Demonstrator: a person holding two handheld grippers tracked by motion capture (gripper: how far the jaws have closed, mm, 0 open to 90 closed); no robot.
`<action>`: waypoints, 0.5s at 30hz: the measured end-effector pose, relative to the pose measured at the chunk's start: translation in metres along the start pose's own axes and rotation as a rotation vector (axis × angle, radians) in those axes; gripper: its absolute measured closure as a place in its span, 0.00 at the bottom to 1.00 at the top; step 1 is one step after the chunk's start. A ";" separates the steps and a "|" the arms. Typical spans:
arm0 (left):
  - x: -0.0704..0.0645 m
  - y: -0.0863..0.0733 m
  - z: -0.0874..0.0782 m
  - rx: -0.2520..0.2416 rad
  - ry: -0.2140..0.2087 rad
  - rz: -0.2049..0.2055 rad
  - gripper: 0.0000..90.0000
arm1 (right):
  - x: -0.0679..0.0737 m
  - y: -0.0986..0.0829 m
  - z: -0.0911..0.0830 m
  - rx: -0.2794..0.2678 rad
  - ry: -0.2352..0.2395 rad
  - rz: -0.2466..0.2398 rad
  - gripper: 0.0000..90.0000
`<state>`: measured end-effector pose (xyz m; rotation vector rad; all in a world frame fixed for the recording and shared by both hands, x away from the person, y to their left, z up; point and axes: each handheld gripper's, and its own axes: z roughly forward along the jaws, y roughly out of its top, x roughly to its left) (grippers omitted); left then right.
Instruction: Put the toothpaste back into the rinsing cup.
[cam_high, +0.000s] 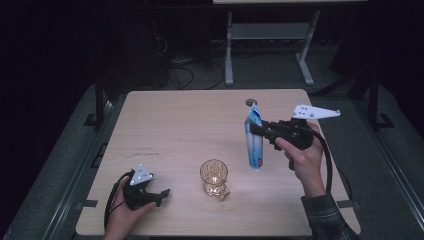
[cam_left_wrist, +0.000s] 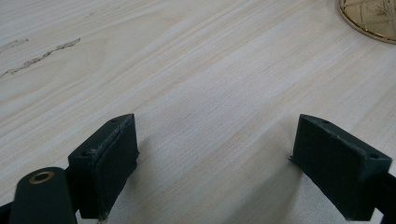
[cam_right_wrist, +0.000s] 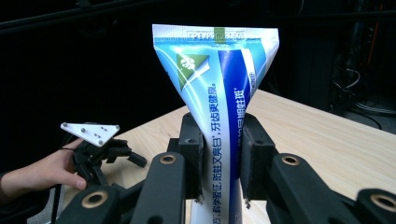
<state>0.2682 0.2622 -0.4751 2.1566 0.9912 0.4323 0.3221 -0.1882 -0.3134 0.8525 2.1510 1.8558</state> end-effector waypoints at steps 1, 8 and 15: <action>0.000 0.000 0.000 0.000 0.000 0.000 0.14 | 0.001 0.001 0.001 -0.001 0.004 -0.002 0.81; 0.000 0.000 0.000 0.000 0.000 0.000 0.14 | 0.007 0.003 0.007 -0.002 0.028 -0.008 0.81; 0.000 0.000 0.000 0.000 0.000 0.001 0.14 | 0.014 0.008 0.013 -0.014 0.055 -0.022 0.81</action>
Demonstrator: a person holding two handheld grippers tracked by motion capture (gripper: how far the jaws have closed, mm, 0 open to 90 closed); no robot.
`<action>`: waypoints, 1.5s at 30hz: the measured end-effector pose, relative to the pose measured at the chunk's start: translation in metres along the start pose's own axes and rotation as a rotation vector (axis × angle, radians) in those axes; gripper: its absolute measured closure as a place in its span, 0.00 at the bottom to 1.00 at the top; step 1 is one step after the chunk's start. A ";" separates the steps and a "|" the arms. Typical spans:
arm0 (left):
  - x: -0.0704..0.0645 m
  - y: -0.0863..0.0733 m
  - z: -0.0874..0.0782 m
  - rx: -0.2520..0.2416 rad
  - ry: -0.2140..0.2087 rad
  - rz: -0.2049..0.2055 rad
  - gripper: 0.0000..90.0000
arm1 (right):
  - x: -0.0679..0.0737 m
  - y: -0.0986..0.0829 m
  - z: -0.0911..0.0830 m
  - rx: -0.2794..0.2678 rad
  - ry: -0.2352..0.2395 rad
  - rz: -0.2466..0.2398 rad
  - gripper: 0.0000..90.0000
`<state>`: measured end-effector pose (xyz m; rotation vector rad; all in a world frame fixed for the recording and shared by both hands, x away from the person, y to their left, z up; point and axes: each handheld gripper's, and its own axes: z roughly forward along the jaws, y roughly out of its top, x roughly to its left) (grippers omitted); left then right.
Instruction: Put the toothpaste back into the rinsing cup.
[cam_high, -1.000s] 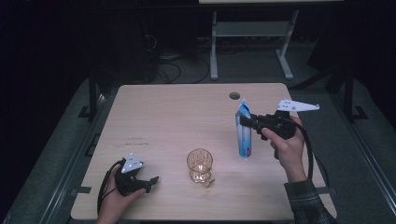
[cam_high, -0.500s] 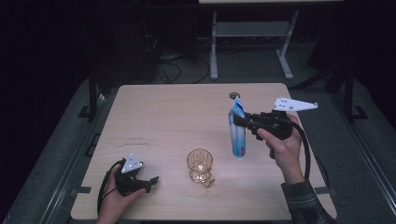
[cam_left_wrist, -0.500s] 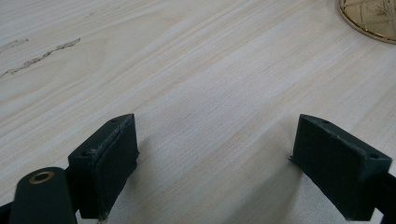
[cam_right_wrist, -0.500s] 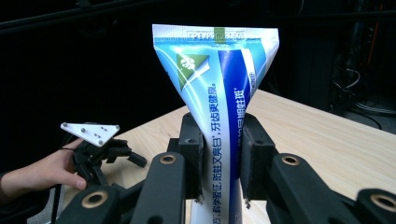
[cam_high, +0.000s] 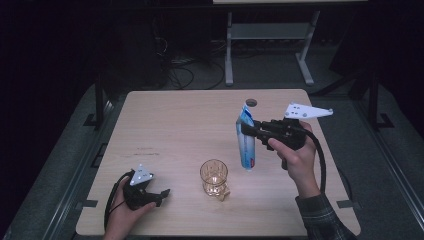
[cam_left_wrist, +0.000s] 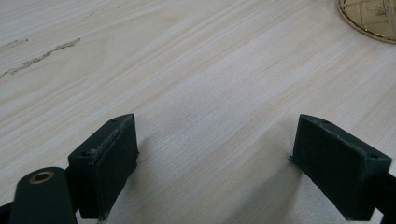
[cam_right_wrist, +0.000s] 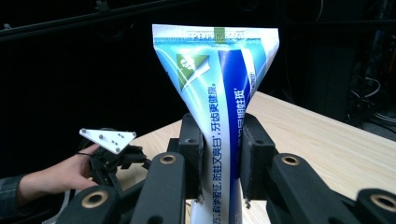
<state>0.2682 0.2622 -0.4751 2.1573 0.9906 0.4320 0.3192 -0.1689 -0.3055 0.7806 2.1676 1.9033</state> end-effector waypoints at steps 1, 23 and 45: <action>0.000 0.000 0.000 0.000 0.000 0.000 0.14 | 0.001 0.001 0.001 -0.003 0.005 -0.002 0.81; 0.000 0.000 0.000 0.000 -0.002 0.002 0.14 | 0.021 0.006 0.036 0.012 0.081 -0.024 0.81; 0.000 0.000 0.000 -0.001 -0.005 0.004 0.14 | 0.030 0.003 0.061 0.047 0.110 -0.040 0.81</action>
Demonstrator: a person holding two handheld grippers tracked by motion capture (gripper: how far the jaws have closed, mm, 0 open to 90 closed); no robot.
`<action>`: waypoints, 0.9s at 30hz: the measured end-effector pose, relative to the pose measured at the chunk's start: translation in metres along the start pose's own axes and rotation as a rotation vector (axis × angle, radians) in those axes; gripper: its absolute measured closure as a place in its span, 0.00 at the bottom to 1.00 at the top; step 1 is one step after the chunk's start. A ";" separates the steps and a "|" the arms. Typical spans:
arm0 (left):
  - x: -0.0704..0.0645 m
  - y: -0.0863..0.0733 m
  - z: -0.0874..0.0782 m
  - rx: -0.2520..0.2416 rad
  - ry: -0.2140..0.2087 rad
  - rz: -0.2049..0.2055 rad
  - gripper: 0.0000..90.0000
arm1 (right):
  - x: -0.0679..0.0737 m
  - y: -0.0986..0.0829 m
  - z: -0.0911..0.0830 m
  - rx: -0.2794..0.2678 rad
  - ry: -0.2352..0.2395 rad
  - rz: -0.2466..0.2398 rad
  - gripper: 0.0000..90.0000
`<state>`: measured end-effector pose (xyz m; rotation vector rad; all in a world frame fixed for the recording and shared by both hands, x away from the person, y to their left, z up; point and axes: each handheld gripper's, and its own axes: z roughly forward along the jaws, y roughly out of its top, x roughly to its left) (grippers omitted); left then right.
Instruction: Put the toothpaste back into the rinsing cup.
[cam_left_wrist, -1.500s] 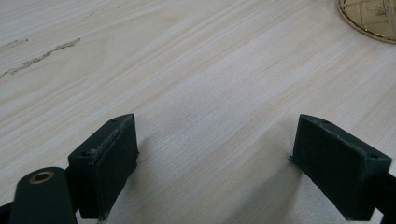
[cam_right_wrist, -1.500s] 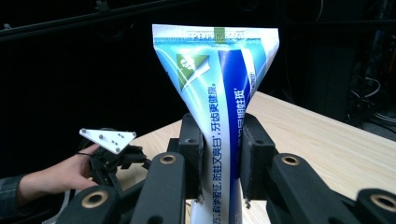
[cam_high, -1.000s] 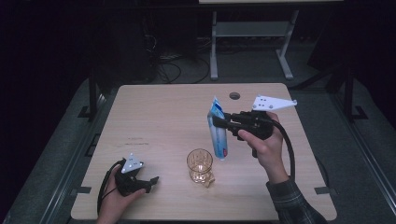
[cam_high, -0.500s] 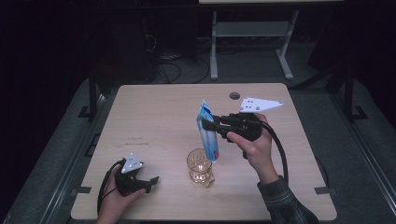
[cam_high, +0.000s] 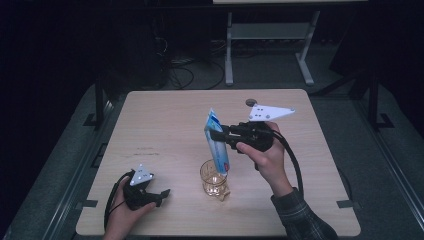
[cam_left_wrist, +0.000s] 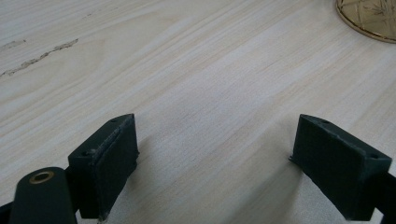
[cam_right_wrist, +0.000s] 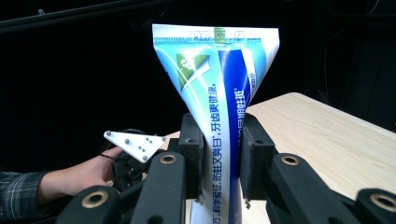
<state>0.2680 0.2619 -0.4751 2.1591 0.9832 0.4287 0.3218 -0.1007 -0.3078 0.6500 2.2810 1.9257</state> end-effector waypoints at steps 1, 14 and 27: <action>0.000 0.000 0.000 0.000 -0.001 0.001 0.14 | 0.000 -0.001 0.001 0.006 -0.001 -0.001 0.81; 0.000 0.000 0.000 0.001 -0.004 0.004 0.14 | 0.000 -0.012 0.019 0.046 0.004 -0.009 0.81; 0.000 0.000 0.000 0.001 -0.005 0.004 0.14 | 0.001 -0.022 0.030 0.094 0.005 -0.019 0.81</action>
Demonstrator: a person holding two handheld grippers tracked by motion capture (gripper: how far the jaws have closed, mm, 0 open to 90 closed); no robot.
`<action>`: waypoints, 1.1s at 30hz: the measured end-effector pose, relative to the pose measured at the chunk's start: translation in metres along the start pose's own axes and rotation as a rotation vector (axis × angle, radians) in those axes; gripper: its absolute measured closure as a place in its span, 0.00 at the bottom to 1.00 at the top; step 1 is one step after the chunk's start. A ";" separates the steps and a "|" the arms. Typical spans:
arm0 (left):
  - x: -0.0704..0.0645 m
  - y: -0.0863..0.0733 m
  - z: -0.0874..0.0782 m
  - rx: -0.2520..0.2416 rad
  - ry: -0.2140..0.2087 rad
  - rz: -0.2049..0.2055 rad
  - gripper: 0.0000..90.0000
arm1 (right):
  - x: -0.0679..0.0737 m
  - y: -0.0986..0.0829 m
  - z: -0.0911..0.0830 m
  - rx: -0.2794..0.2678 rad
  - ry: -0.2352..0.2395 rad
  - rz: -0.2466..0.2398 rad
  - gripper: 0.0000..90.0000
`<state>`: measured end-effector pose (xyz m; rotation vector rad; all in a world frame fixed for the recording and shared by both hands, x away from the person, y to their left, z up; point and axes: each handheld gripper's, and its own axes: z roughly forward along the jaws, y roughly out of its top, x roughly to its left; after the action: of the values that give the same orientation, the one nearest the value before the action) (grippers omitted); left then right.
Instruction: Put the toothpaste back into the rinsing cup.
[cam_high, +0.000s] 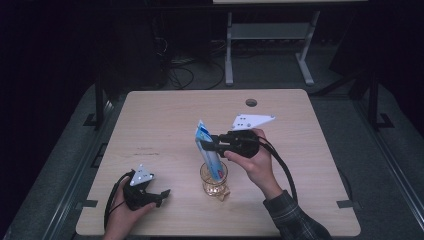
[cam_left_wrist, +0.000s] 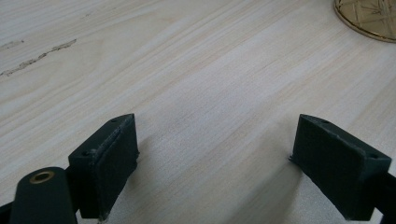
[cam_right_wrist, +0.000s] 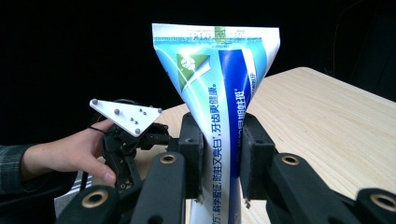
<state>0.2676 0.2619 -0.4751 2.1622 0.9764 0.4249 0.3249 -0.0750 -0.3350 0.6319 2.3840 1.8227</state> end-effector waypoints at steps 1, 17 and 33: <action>0.000 0.000 0.000 -0.001 0.000 0.000 0.14 | 0.000 -0.001 0.000 0.000 -0.003 0.001 0.81; 0.000 0.000 0.000 -0.002 -0.003 0.001 0.15 | -0.001 -0.015 0.012 0.079 -0.007 -0.002 0.81; -0.001 0.000 0.000 -0.003 -0.002 0.001 0.15 | 0.000 -0.028 0.018 0.144 -0.006 -0.010 0.81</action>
<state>0.2670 0.2616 -0.4752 2.1603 0.9733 0.4249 0.3229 -0.0647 -0.3667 0.6360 2.5270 1.6541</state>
